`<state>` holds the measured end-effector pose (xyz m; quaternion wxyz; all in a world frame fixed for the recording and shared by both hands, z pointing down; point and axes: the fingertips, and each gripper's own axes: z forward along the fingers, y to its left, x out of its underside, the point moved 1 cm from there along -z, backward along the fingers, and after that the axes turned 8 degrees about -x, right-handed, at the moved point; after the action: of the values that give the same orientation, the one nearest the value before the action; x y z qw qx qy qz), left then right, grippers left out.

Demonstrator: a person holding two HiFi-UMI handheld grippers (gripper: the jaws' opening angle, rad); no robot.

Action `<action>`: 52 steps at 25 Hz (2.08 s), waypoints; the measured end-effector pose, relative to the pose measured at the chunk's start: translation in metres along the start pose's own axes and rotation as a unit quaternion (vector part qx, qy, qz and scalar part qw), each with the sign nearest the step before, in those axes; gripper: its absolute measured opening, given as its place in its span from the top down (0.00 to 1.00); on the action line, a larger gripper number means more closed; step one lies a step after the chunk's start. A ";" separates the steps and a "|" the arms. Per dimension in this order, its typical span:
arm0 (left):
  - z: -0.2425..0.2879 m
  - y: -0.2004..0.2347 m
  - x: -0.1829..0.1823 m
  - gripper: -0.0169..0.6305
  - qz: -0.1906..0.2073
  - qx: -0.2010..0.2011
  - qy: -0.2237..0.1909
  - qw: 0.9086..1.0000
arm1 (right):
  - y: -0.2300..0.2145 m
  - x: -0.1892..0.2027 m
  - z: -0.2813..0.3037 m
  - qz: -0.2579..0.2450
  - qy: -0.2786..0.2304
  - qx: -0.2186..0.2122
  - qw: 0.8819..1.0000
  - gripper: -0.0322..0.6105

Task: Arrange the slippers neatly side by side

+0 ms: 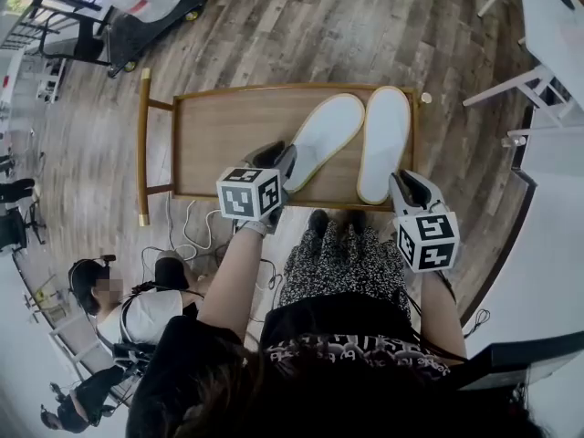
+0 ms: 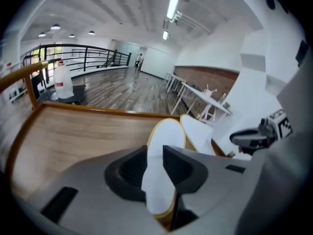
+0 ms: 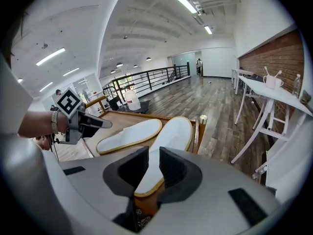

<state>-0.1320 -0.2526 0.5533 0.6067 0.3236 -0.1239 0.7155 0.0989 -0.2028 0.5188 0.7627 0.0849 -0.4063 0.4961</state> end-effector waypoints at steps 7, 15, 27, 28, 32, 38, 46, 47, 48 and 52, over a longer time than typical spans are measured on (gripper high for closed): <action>0.003 0.028 0.058 0.82 0.028 -0.027 0.106 0.994 | 0.015 0.001 0.007 -0.014 0.002 -0.013 1.000 0.84; 0.010 -0.026 0.058 0.82 -0.004 0.042 0.091 0.995 | 0.013 0.003 0.002 -0.018 0.006 -0.007 1.000 0.84; 0.023 -0.059 0.068 0.82 0.018 0.105 0.127 0.986 | 0.020 0.005 0.004 -0.021 0.005 -0.010 1.000 0.84; 0.021 -0.065 0.066 0.82 0.016 0.113 0.123 0.986 | 0.019 0.006 0.004 -0.020 0.006 -0.009 1.000 0.84; 0.016 -0.078 0.057 0.82 0.016 0.127 0.107 0.986 | 0.016 0.007 0.005 -0.017 0.004 -0.007 1.000 0.84; 0.031 -0.068 0.066 0.82 0.005 0.108 0.118 0.987 | 0.016 0.006 0.003 -0.015 0.002 -0.008 1.000 0.84; 0.014 -0.078 0.033 0.82 0.049 0.097 0.045 0.993 | 0.013 0.000 0.002 -0.018 -0.005 -0.001 1.000 0.84; 0.014 -0.082 0.023 0.82 0.063 0.100 0.025 0.993 | 0.012 -0.002 0.004 -0.019 -0.007 -0.001 1.000 0.84; 0.017 -0.088 0.014 0.82 0.074 0.110 0.015 0.991 | 0.012 -0.004 0.006 -0.020 -0.008 -0.001 1.000 0.84; 0.048 -0.122 0.021 0.84 0.069 0.172 0.060 0.981 | 0.013 -0.009 0.009 -0.020 -0.011 -0.001 1.000 0.84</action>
<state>-0.0019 -0.2349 0.5766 0.4974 0.3705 0.0152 0.7843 0.0817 -0.2077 0.5150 0.7679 0.0981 -0.4136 0.4792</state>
